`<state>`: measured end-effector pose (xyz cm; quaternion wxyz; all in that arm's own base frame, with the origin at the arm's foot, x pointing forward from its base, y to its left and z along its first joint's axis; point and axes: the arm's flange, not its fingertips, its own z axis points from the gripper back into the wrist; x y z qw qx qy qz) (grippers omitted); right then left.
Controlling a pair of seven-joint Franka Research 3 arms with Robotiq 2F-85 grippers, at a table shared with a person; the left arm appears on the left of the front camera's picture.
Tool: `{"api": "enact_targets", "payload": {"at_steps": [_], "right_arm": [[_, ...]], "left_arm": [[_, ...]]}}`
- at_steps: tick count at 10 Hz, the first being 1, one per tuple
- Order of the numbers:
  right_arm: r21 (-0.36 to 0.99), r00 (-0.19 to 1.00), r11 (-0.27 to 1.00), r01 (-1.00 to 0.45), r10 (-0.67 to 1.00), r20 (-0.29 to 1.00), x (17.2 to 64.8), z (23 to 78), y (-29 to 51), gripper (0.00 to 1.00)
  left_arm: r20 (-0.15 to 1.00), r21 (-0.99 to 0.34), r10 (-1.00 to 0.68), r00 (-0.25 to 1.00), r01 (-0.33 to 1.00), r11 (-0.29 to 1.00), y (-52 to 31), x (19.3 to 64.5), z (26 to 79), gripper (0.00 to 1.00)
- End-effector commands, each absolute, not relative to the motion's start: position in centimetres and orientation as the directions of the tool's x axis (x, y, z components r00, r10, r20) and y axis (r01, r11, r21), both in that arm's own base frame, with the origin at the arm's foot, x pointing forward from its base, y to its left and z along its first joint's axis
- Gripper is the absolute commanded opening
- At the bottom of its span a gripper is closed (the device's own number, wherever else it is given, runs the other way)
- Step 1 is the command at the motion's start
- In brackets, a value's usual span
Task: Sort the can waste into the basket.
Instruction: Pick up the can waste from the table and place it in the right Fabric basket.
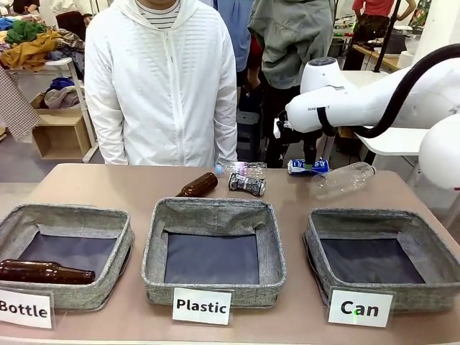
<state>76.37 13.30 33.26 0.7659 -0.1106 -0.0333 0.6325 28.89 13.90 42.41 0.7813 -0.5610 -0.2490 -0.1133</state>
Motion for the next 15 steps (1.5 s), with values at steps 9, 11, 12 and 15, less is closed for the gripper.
{"api": "enact_targets", "payload": {"at_steps": [9, 11, 12, 15], "right_arm": [[-0.120, 0.147, 0.144, -0.982, 0.989, -0.010, 80.3, 31.0, 12.8, 0.00], [-0.117, 0.150, 0.148, -0.982, 0.989, -0.013, 80.1, 31.1, 12.5, 0.00], [-0.125, 0.141, 0.139, -0.982, 0.990, -0.004, 79.8, 31.5, 12.4, 0.14], [-0.184, 0.066, 0.076, -0.980, 0.996, 0.057, 77.7, 35.5, 12.1, 0.00]], "left_arm": [[0.514, -0.822, 0.094, 0.852, 0.458, 0.339, 13.9, 28.6, 42.5, 1.00], [0.514, -0.822, 0.094, 0.852, 0.458, 0.339, 13.9, 28.6, 42.5, 1.00], [0.514, -0.822, 0.094, 0.852, 0.458, 0.339, 13.9, 28.6, 42.5, 1.00], [0.514, -0.822, 0.094, 0.852, 0.458, 0.339, 13.9, 28.6, 42.5, 1.00]]}}
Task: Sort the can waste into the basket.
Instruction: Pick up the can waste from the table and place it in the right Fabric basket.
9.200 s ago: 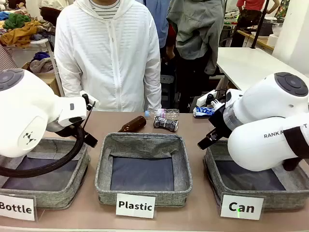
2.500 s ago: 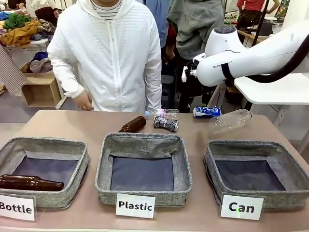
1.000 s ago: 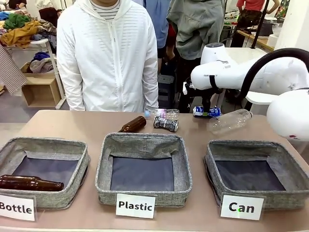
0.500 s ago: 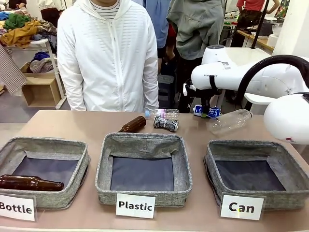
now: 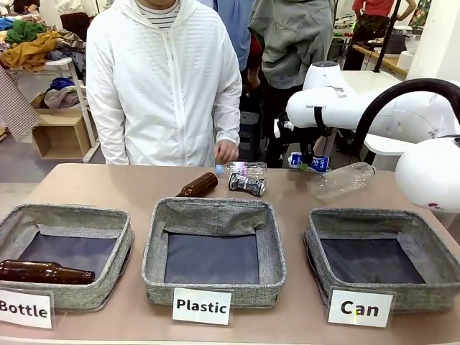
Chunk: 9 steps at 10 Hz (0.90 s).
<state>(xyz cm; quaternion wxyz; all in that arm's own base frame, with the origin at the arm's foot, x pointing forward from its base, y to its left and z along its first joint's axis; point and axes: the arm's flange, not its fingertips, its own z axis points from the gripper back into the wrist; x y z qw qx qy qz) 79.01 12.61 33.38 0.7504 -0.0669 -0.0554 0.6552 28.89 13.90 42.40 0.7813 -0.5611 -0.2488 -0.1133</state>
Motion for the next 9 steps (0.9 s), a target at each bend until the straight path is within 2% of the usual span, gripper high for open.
{"api": "enact_targets", "payload": {"at_steps": [1, 3, 4, 6, 8, 9], "right_arm": [[-0.213, 0.040, 0.051, -0.976, 0.998, 0.054, 76.4, 37.6, 12.0, 0.00], [-0.295, -0.043, -0.027, -0.955, 0.998, 0.049, 72.1, 43.2, 11.3, 0.00], [-0.267, -0.081, -0.067, -0.961, 0.996, 0.044, 69.3, 46.0, 10.3, 0.00], [-0.084, -0.167, -0.158, -0.984, 0.980, 0.110, 63.5, 50.2, 8.0, 0.00], [-0.015, -0.169, -0.169, -0.986, 0.969, 0.182, 56.9, 51.4, 5.0, 0.00], [-0.017, -0.130, -0.130, -0.991, 0.972, 0.195, 53.1, 50.7, 3.4, 0.00]], "left_arm": [[0.514, -0.822, 0.094, 0.852, 0.458, 0.339, 13.9, 28.6, 42.5, 1.00], [0.514, -0.822, 0.094, 0.852, 0.458, 0.339, 13.9, 28.6, 42.5, 1.00], [0.514, -0.822, 0.094, 0.852, 0.458, 0.339, 13.9, 28.6, 42.5, 1.00], [0.514, -0.822, 0.094, 0.852, 0.458, 0.339, 13.9, 28.6, 42.5, 1.00], [0.514, -0.822, 0.094, 0.852, 0.458, 0.339, 13.9, 28.6, 42.5, 1.00], [0.514, -0.822, 0.094, 0.852, 0.458, 0.339, 13.9, 28.6, 42.5, 1.00]]}}
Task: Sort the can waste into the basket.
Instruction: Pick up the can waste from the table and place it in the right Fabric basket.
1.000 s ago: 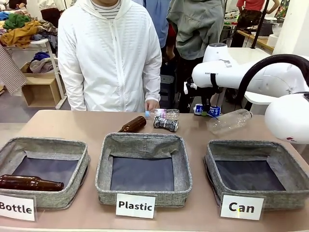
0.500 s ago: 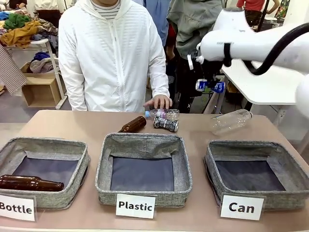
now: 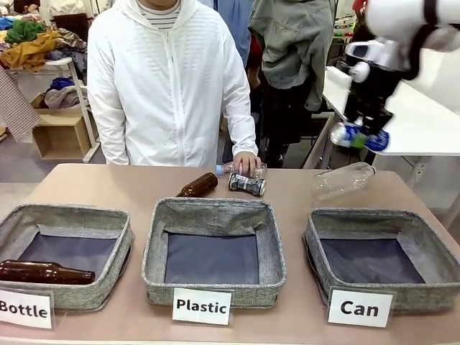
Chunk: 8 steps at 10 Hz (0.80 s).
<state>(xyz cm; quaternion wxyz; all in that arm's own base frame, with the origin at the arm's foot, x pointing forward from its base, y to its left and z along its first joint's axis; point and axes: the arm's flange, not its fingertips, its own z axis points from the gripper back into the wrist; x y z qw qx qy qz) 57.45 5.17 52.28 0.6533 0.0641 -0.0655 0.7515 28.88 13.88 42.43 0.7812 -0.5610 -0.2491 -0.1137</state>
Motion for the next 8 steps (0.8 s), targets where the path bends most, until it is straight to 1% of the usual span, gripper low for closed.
{"api": "enact_targets", "payload": {"at_steps": [1, 2, 3, 4, 6, 7, 8], "right_arm": [[-0.031, -0.088, -0.084, -0.996, 0.974, 0.207, 50.1, 49.9, 2.1, 0.00], [-0.029, -0.088, -0.083, -0.996, 0.965, 0.247, 47.4, 49.0, 1.4, 0.00], [-0.009, -0.085, -0.085, -0.996, 0.963, 0.254, 45.7, 47.5, 1.1, 0.00], [0.011, -0.112, -0.120, -0.993, 0.954, 0.278, 44.6, 46.2, 1.2, 0.00], [0.035, -0.086, -0.101, -0.994, 0.952, 0.295, 44.3, 45.2, 1.3, 0.00], [0.039, -0.085, -0.100, -0.994, 0.954, 0.287, 44.5, 45.0, 1.4, 0.92], [0.044, -0.091, -0.107, -0.993, 0.959, 0.267, 44.7, 44.7, 1.6, 1.00]], "left_arm": [[0.514, -0.822, 0.094, 0.852, 0.458, 0.339, 13.9, 28.6, 42.5, 1.00], [0.514, -0.822, 0.094, 0.852, 0.458, 0.339, 13.9, 28.6, 42.5, 1.00], [0.514, -0.822, 0.094, 0.852, 0.458, 0.339, 13.9, 28.6, 42.5, 1.00], [0.514, -0.822, 0.094, 0.852, 0.458, 0.339, 13.9, 28.6, 42.5, 1.00], [0.514, -0.822, 0.094, 0.852, 0.458, 0.339, 13.9, 28.6, 42.5, 1.00], [0.514, -0.822, 0.094, 0.852, 0.458, 0.339, 13.9, 28.6, 42.5, 1.00], [0.514, -0.822, 0.094, 0.852, 0.458, 0.339, 13.9, 28.6, 42.5, 1.00]]}}
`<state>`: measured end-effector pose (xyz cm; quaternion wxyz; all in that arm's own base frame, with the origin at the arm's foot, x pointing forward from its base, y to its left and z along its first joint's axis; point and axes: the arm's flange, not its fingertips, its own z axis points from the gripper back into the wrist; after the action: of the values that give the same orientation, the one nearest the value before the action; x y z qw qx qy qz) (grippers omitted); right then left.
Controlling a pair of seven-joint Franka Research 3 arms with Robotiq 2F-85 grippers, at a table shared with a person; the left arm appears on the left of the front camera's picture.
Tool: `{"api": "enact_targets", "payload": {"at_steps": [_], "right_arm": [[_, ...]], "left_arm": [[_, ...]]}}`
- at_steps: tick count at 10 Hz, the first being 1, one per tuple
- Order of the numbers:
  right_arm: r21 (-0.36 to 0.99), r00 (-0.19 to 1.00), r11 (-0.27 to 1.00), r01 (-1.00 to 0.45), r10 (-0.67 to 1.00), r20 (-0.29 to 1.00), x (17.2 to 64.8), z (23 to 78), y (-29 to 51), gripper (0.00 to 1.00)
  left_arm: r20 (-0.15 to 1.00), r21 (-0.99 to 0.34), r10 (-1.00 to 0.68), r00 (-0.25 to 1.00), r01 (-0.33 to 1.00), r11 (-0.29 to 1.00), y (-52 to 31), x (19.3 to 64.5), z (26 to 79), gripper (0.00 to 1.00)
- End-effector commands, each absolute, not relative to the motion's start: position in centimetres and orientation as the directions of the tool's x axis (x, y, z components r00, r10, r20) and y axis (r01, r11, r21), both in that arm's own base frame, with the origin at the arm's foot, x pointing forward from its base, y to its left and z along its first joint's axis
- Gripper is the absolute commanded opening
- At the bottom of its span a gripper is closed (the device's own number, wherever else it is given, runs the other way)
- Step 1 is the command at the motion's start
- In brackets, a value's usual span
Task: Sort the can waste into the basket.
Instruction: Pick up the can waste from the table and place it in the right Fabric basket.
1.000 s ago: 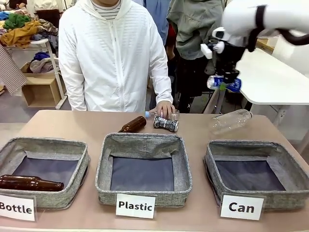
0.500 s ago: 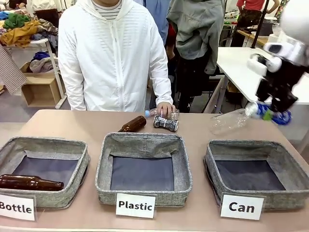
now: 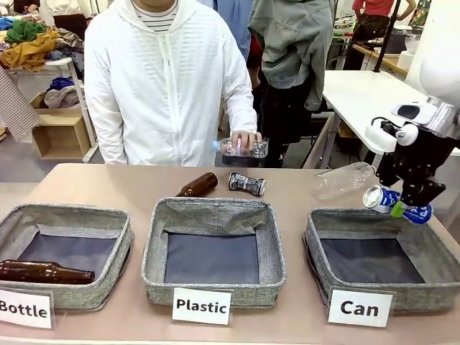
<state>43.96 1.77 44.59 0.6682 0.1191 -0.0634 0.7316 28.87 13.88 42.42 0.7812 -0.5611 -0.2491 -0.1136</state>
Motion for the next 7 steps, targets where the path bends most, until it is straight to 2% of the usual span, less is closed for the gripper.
{"api": "enact_targets", "payload": {"at_steps": [1, 4, 6, 7], "right_arm": [[0.058, -0.090, -0.108, -0.992, 0.963, 0.256, 44.9, 44.7, 1.7, 1.00], [0.061, -0.075, -0.094, -0.994, 0.961, 0.268, 44.8, 44.4, 1.9, 1.00], [0.057, -0.002, -0.022, -0.998, 0.941, 0.337, 45.6, 44.7, 1.9, 1.00], [0.096, 0.299, 0.291, -0.952, 0.813, 0.500, 46.9, 45.7, 2.1, 1.00]], "left_arm": [[0.514, -0.822, 0.094, 0.852, 0.458, 0.339, 13.9, 28.6, 42.5, 1.00], [0.514, -0.822, 0.094, 0.852, 0.458, 0.339, 13.9, 28.6, 42.5, 1.00], [0.514, -0.822, 0.094, 0.852, 0.458, 0.339, 13.9, 28.6, 42.5, 1.00], [0.514, -0.822, 0.094, 0.852, 0.458, 0.339, 13.9, 28.6, 42.5, 1.00]]}}
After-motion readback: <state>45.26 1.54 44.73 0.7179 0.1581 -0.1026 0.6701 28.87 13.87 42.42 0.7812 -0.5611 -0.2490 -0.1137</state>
